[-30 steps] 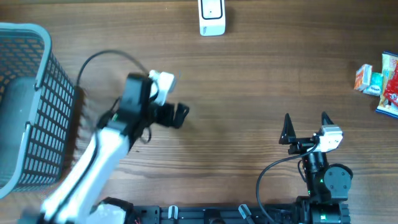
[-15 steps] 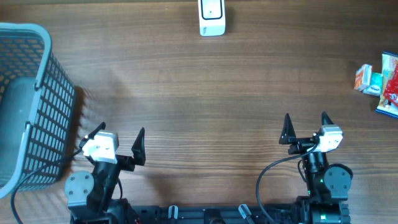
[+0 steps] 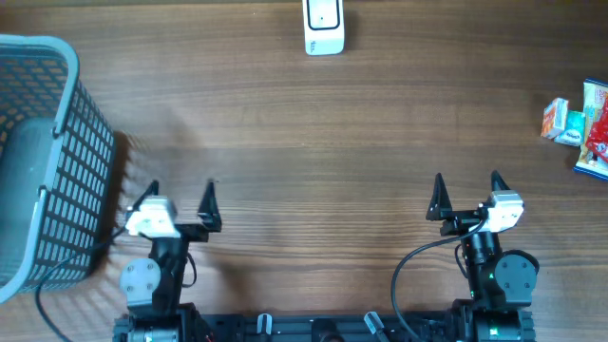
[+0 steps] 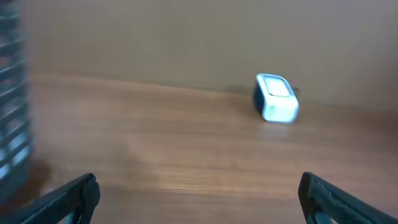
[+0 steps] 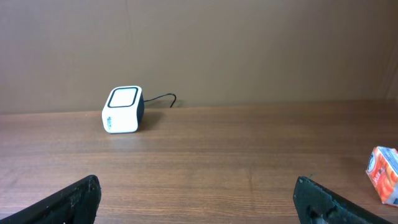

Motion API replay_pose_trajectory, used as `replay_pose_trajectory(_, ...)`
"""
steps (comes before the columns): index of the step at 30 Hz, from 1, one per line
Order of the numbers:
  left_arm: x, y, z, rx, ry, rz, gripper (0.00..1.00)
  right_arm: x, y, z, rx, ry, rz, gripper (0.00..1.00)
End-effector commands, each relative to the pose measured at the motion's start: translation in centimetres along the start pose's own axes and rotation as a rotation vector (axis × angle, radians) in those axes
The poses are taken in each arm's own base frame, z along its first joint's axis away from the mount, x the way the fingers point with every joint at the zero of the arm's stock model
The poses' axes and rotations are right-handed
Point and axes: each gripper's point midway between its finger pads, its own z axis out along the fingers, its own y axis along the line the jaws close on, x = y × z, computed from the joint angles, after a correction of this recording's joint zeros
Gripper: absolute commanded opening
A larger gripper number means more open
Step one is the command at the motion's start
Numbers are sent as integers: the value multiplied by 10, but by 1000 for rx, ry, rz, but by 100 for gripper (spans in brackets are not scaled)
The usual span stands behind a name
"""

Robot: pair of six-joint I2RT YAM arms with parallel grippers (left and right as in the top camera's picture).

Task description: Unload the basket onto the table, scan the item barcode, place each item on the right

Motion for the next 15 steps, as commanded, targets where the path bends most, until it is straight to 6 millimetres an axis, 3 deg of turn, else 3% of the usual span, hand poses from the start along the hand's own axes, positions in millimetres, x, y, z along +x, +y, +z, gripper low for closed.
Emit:
replay_pose_trajectory(1, -1, 25, -2, -140, -25, -83, 100, -2, 0, 0, 5, -9, 0, 100)
replay_pose_trajectory(15, 1, 15, -1, -92, 1, 201, 100, -2, 0, 0, 5, -9, 0, 100)
